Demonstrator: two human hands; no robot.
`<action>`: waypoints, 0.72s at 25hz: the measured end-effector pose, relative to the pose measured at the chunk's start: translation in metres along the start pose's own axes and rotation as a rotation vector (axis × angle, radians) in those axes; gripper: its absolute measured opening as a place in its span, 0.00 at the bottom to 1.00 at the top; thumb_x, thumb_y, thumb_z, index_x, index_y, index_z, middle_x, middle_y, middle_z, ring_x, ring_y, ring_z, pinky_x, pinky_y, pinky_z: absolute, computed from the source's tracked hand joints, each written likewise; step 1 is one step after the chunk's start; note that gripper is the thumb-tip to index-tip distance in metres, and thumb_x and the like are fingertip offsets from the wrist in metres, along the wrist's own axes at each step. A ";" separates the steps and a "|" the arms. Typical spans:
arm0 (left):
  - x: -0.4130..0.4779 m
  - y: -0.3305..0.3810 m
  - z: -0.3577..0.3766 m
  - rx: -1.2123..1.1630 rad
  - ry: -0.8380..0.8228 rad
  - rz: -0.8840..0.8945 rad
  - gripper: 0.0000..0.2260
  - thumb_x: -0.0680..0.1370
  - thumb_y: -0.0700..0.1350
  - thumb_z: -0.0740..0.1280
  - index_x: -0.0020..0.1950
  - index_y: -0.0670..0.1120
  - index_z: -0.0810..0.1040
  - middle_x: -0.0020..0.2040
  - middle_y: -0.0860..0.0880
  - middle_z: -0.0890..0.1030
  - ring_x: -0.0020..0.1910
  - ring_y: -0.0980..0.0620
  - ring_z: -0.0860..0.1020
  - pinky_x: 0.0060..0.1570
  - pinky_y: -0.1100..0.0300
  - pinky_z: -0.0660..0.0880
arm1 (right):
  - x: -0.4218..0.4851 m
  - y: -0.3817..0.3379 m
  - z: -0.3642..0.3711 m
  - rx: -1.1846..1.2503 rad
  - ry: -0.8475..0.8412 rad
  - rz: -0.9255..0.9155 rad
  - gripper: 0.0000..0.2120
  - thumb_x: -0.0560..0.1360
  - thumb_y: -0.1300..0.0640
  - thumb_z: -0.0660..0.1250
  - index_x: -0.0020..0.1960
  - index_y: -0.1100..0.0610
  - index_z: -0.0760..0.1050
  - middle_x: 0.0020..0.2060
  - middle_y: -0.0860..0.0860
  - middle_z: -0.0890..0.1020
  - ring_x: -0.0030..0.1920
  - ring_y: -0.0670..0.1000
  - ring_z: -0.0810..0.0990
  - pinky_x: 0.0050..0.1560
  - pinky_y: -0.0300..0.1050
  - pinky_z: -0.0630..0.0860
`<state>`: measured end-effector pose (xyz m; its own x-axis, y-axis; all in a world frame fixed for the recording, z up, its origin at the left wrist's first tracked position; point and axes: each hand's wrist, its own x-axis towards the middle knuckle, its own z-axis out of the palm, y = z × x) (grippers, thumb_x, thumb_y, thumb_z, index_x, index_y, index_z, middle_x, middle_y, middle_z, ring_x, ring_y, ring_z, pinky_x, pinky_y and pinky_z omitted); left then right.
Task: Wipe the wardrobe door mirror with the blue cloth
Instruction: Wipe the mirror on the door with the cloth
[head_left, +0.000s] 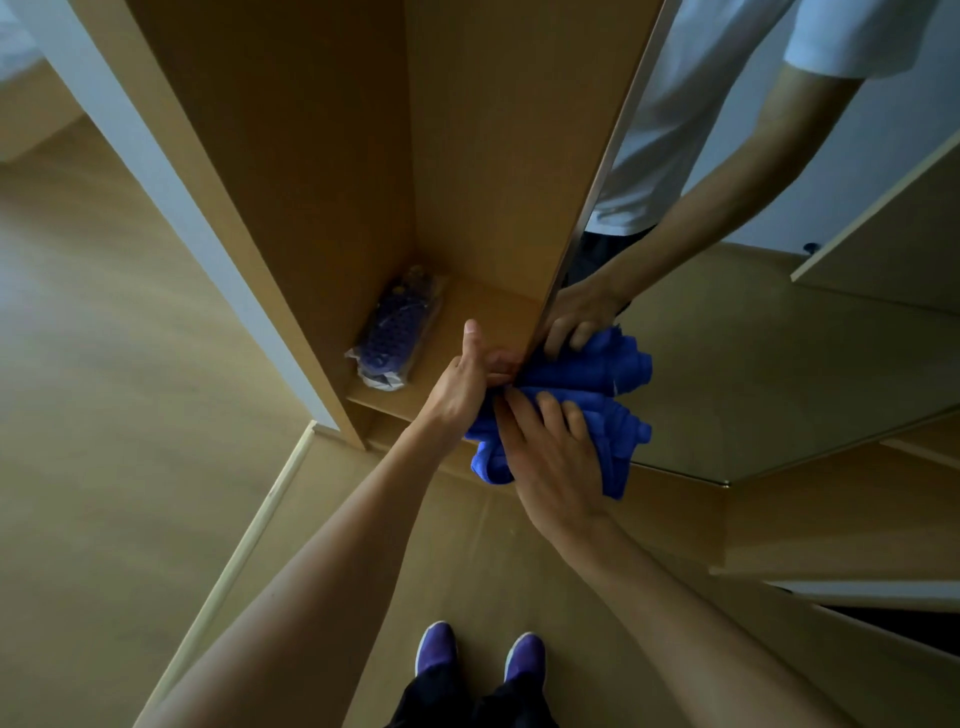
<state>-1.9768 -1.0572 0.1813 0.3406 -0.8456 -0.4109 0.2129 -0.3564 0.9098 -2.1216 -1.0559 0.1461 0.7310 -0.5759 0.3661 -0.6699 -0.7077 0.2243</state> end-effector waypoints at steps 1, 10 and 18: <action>0.001 -0.003 0.001 0.014 -0.009 0.012 0.33 0.83 0.66 0.43 0.49 0.53 0.85 0.48 0.55 0.87 0.55 0.55 0.83 0.66 0.56 0.72 | -0.003 -0.002 0.008 -0.009 -0.025 -0.010 0.19 0.75 0.56 0.66 0.65 0.57 0.74 0.56 0.50 0.80 0.55 0.54 0.77 0.59 0.51 0.71; -0.001 -0.020 0.010 0.045 0.024 0.085 0.27 0.84 0.64 0.45 0.58 0.53 0.80 0.63 0.48 0.82 0.65 0.51 0.79 0.73 0.50 0.68 | -0.029 -0.016 0.077 -0.171 -0.273 -0.135 0.21 0.76 0.55 0.65 0.69 0.55 0.73 0.59 0.48 0.78 0.57 0.50 0.77 0.63 0.46 0.73; -0.006 -0.046 0.014 0.100 -0.001 -0.005 0.28 0.83 0.65 0.43 0.72 0.56 0.73 0.68 0.54 0.77 0.68 0.54 0.74 0.75 0.50 0.62 | -0.048 0.004 0.077 0.202 -0.447 0.165 0.20 0.75 0.62 0.64 0.67 0.54 0.72 0.58 0.49 0.78 0.58 0.55 0.75 0.60 0.50 0.71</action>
<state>-2.0018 -1.0412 0.1433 0.3393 -0.8440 -0.4155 0.1217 -0.3986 0.9090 -2.1491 -1.0624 0.0602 0.6315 -0.7738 -0.0503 -0.7747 -0.6323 0.0010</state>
